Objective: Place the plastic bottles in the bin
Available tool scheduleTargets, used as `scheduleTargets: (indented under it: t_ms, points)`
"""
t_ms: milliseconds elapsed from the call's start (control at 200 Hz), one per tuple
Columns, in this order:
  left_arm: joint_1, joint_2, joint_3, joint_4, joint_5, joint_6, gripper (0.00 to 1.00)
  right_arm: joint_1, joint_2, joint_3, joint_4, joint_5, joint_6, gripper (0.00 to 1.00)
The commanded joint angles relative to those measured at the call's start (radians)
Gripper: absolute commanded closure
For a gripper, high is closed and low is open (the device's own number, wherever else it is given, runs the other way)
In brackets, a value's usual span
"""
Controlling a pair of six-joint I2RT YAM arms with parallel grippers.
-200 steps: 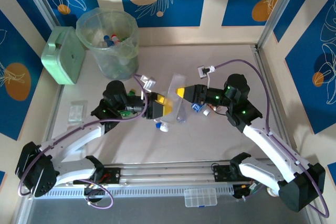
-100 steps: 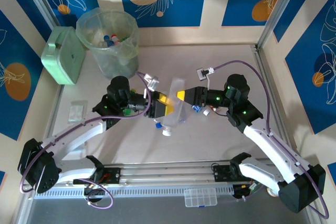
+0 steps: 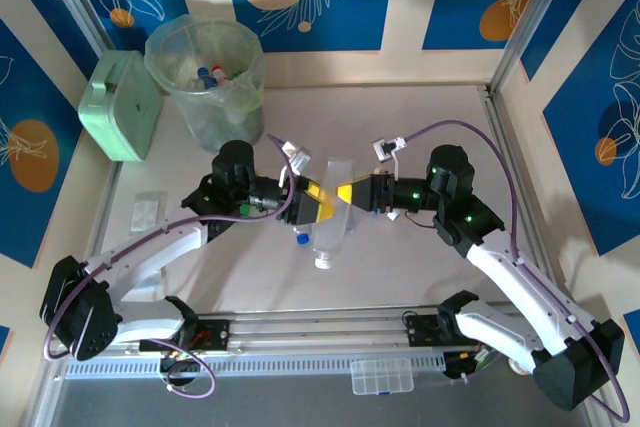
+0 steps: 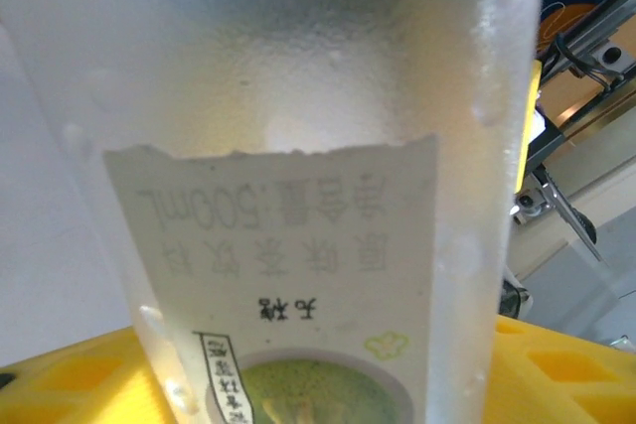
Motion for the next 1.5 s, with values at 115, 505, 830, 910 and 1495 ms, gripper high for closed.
scheduleTargets:
  t_ms: [115, 505, 830, 910, 1495]
  points:
    - [-0.006, 0.001, 0.053, -0.074, 0.016, 0.076, 0.43, 0.01, -0.013, 0.021, -0.046, 0.011, -0.036, 0.38]
    - [0.075, -0.002, 0.179, -0.285, -0.459, 0.177, 0.83, -0.011, -0.155, 0.091, -0.252, 0.273, -0.129, 0.08]
    - [0.278, 0.15, 0.441, -0.351, -0.616, 0.038, 1.0, -0.024, -0.199, 0.132, -0.365, 0.293, -0.201, 0.08]
    - [0.314, 0.193, 0.529, -0.377, -0.685, 0.021, 1.0, -0.027, -0.206, 0.14, -0.387, 0.299, -0.217, 0.09]
    - [0.638, 0.544, 0.967, -0.579, -0.961, -0.551, 1.0, -0.067, -0.176, 0.267, -0.557, 0.356, -0.322, 0.1]
